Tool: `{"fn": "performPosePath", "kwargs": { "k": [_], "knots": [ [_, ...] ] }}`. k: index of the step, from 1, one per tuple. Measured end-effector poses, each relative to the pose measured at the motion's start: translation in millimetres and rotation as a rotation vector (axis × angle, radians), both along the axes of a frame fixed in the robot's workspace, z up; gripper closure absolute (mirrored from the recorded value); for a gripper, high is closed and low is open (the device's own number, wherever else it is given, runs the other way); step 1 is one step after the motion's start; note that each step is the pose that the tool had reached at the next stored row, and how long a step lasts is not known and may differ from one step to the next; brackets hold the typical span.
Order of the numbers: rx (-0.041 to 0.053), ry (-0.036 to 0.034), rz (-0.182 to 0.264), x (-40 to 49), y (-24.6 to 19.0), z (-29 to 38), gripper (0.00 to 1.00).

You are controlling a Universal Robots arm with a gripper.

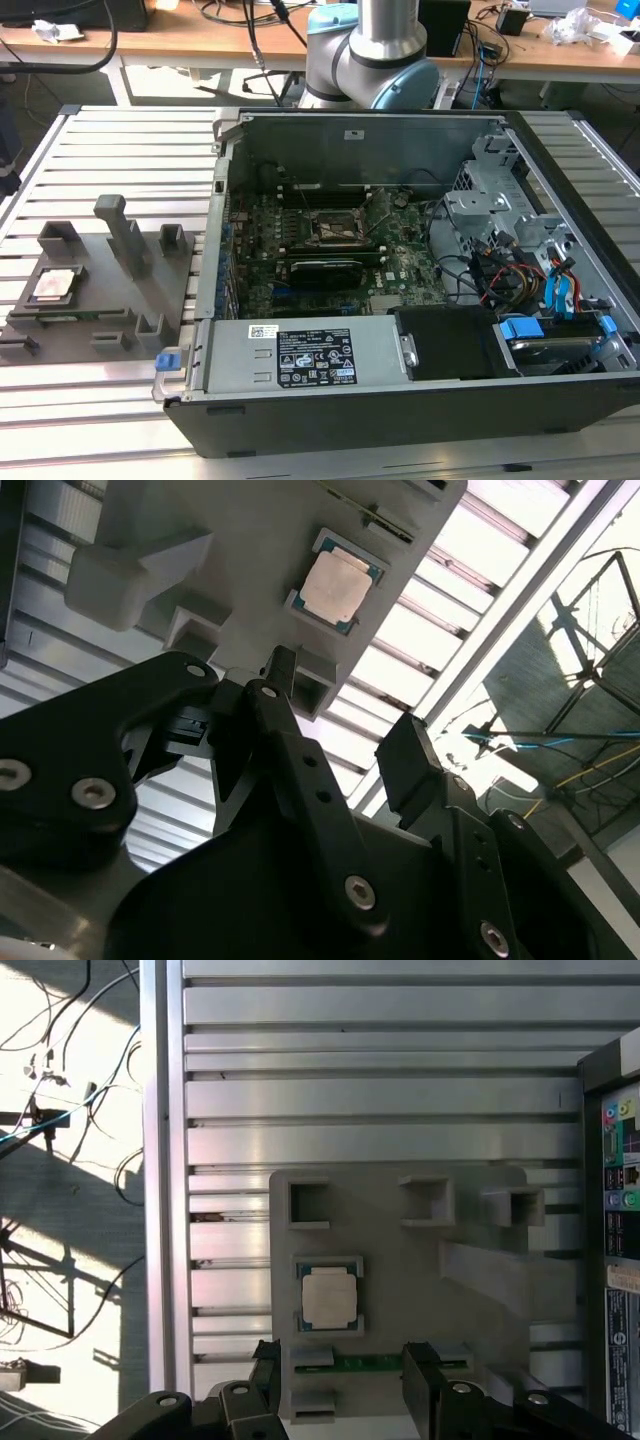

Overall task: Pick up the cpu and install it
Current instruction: 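Pick up the cpu and move it towards the insertion slot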

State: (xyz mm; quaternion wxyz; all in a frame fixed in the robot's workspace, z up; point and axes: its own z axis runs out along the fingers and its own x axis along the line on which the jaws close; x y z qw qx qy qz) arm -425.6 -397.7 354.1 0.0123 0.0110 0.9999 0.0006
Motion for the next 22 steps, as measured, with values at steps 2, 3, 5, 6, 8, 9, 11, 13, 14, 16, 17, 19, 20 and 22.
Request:
{"fn": "performPosePath", "kwargs": {
  "k": [2,3,5,6,8,9,11,13,14,16,17,19,20,22],
  "knots": [
    [0.0001,0.0000,0.000,0.0,0.0,-1.0,0.40],
    [0.0000,-0.0001,0.000,0.0,0.0,-1.3,0.40],
    [0.0000,0.0000,0.000,0.0,0.0,-2.1,0.40],
    [0.0000,0.0000,0.000,0.0,0.0,-2.5,0.40],
    [0.0000,0.0000,0.000,0.0,0.0,-3.7,0.40],
    [0.0000,0.0000,0.000,0.0,0.0,-4.1,0.40],
    [0.0001,0.0000,0.000,0.0,0.0,-5.1,0.40],
    [0.0000,0.0000,0.000,0.0,0.0,-6.2,0.40],
    [0.0000,0.0000,0.000,0.0,0.0,-6.6,0.40],
    [0.0000,0.0000,0.000,0.0,0.0,-7.8,0.40],
    [0.0000,0.0001,0.000,0.0,0.0,-8.4,0.40],
    [0.0000,0.0000,0.000,0.0,0.0,-9.1,0.40],
    [0.0000,-0.0001,0.000,0.0,0.0,-9.6,0.40],
    [0.0000,0.0000,0.000,0.0,0.0,-10.3,0.40]
  ]
}}
